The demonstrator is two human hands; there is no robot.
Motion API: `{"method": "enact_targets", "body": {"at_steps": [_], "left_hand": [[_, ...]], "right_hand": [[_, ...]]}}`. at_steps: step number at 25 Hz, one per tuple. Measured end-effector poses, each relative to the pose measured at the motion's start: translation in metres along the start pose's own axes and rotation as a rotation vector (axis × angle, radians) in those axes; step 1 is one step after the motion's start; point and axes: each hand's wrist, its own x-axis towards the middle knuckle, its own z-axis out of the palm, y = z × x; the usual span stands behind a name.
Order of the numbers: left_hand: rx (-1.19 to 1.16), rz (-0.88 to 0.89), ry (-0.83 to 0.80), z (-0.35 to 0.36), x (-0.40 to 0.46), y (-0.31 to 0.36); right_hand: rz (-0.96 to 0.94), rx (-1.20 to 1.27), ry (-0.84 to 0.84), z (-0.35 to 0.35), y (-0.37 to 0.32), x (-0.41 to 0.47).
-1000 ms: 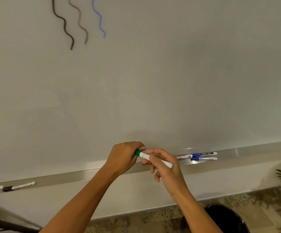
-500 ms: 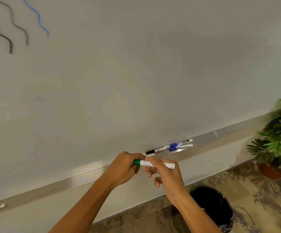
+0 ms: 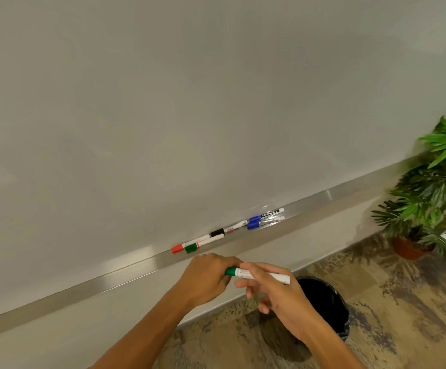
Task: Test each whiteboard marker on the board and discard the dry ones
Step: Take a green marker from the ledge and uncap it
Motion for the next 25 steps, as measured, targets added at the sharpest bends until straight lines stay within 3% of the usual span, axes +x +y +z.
{"method": "enact_targets", "body": {"at_steps": [5,11,20,25], "left_hand": [[0.132,-0.055,-0.072,0.023,0.018,0.006],[0.147,-0.111,-0.103,0.060,0.039,0.012],[0.083,-0.319,-0.131,0.101,0.076,0.003],[0.064,-0.312,-0.168,0.133,0.084,0.013]], "right_hand": [[0.098,0.187,-0.053,-0.051,0.024,-0.003],[0.137,-0.170,-0.094,-0.084,0.036,0.003],[0.187,-0.234,0.172,-0.147,0.061,0.010],[0.248,-0.189,0.414,-0.182,0.085,0.023]]}}
